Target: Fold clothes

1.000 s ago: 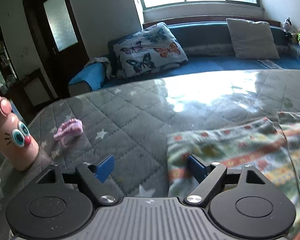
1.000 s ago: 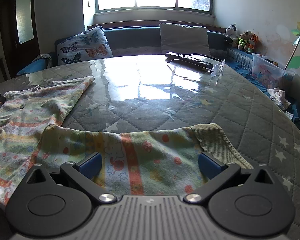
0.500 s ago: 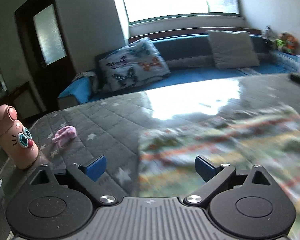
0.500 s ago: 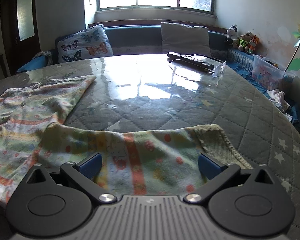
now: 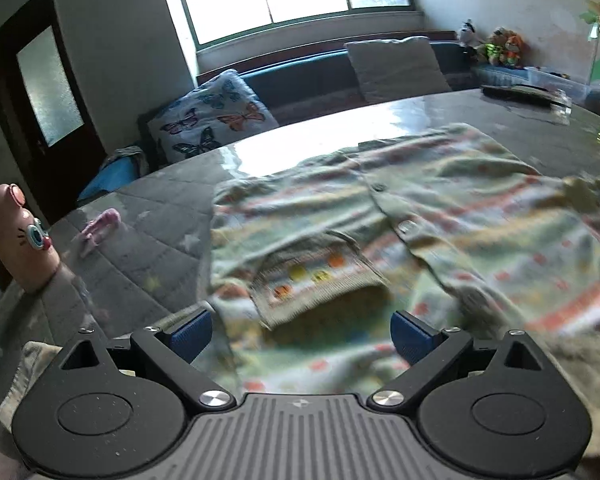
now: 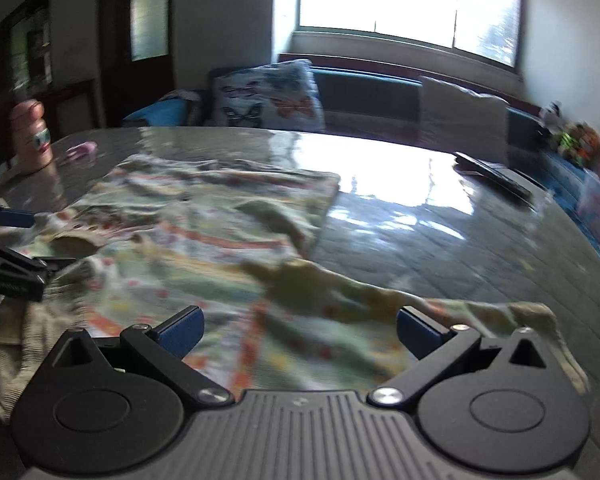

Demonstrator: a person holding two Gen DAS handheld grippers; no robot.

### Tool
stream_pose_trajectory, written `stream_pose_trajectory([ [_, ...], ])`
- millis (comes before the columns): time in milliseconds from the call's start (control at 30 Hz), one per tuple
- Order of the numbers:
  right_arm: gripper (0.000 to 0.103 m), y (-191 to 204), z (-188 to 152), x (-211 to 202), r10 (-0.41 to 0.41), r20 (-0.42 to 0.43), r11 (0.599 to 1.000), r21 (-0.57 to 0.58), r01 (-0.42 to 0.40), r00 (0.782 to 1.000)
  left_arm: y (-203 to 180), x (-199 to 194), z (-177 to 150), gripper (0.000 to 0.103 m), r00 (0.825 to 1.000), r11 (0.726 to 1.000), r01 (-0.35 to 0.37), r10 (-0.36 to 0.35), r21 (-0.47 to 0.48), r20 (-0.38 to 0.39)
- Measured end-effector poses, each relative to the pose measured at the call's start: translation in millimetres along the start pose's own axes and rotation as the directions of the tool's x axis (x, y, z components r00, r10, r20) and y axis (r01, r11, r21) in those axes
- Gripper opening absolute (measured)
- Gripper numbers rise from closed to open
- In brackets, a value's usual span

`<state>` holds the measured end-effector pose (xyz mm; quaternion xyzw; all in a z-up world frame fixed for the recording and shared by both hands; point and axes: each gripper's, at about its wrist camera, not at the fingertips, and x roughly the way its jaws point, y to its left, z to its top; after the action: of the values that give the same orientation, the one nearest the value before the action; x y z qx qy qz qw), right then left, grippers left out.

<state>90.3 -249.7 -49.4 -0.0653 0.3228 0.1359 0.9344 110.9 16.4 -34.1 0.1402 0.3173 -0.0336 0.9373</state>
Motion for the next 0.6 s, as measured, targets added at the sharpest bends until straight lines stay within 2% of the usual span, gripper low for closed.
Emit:
stream_pose_trajectory([
  [267, 0.103, 39, 3, 17, 0.041, -0.029, 0.996, -0.074, -0.043, 0.999, 0, -12, -1, 0.098, 0.999, 0.999, 0.033, -0.033, -0.004, 0.035],
  [367, 0.103, 49, -5, 20, 0.025, -0.044, 0.992, -0.123, -0.030, 0.999, -9, -13, -6, 0.098, 0.999, 0.999, 0.019, -0.021, 0.048, 0.041],
  [467, 0.103, 53, -12, 13, 0.005, -0.027, 0.986, -0.164, -0.009, 1.000, -7, -19, -5, 0.097, 0.998, 0.999, 0.016, -0.018, 0.041, 0.055],
  [600, 0.103, 40, -16, -1, 0.005, -0.008, 0.994, -0.111, -0.006, 1.000, -6, -30, 4, 0.097, 0.996, 1.000, 0.016, -0.016, 0.001, 0.089],
])
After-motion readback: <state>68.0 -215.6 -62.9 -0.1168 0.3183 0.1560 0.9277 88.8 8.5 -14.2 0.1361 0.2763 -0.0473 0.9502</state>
